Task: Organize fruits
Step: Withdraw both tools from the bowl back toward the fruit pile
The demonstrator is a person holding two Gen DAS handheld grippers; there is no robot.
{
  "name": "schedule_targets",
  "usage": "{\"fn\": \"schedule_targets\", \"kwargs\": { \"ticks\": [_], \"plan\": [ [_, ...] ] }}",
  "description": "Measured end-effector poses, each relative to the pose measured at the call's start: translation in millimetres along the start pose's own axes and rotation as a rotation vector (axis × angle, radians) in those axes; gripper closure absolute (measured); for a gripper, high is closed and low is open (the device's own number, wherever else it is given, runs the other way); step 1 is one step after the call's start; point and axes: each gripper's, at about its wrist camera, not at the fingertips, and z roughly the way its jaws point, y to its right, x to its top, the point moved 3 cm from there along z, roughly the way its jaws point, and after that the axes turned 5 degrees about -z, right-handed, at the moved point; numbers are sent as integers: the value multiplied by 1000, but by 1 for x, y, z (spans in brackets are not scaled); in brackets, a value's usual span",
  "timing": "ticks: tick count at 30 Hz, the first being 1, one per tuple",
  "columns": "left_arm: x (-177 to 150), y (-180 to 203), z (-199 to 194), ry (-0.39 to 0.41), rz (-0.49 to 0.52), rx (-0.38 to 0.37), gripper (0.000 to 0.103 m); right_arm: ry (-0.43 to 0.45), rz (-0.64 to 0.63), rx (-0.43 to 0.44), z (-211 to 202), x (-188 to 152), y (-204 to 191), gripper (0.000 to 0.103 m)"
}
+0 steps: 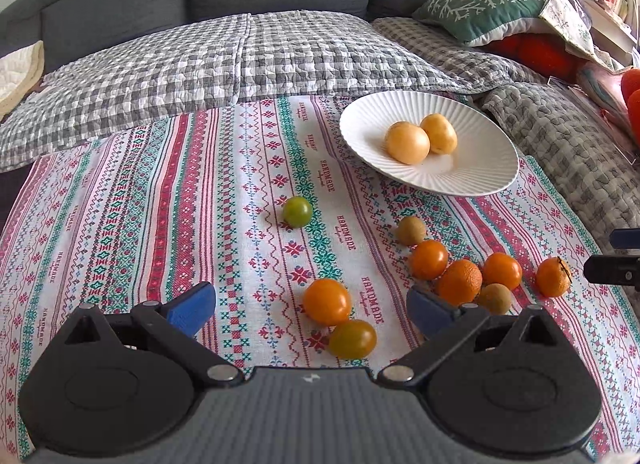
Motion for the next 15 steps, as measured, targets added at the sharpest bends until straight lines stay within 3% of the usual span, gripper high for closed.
{"fn": "schedule_targets", "kwargs": {
  "ticks": [15],
  "plan": [
    [-19, -72, -22, -49, -108, 65, 7, -53, 43, -37, 1, -16, -1, 0]
  ]
}}
